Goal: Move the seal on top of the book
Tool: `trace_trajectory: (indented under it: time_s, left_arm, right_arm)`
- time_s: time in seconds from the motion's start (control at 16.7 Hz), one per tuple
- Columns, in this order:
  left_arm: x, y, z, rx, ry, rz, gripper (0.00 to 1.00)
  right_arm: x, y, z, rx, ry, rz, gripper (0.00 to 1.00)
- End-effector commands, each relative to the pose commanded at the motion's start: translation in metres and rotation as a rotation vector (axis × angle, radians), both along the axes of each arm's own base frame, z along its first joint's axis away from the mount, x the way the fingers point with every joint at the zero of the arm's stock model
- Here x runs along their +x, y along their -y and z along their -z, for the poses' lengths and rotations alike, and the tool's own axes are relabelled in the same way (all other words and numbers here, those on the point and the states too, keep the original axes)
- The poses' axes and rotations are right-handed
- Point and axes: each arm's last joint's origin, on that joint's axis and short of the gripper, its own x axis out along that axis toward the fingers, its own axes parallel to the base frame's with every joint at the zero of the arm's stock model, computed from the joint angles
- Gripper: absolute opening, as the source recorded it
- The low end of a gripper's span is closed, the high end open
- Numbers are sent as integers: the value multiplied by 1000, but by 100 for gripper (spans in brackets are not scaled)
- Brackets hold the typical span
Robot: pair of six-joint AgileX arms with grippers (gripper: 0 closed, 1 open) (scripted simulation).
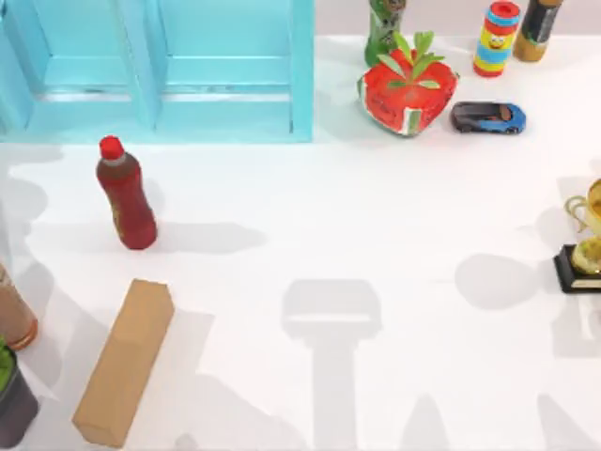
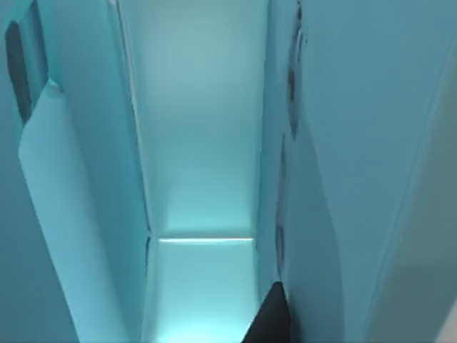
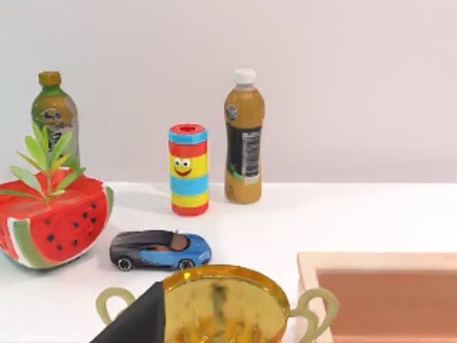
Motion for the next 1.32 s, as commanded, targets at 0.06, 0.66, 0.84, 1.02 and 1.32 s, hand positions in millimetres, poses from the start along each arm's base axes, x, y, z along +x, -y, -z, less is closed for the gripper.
trace_trajectory:
  time_s: [0.06, 0.66, 0.84, 1.02, 1.32]
  left_arm:
    - [0, 0, -1, -1, -1, 0, 0]
    - [-108, -24, -137, -6, -13, -25, 0]
    - [-158, -16, -177, 7, -2, -21, 0]
    - [-191, -7, -196, 3, -1, -7, 0]
    - [-200, -4, -200, 0, 0, 0, 0]
  right_arm:
    - [0, 0, 0, 0, 0, 0, 100]
    - [0, 0, 0, 0, 0, 0, 100]
    - [0, 0, 0, 0, 0, 0, 100]
    - [0, 0, 0, 0, 0, 0, 100]
    - [0, 0, 0, 0, 0, 0, 100]
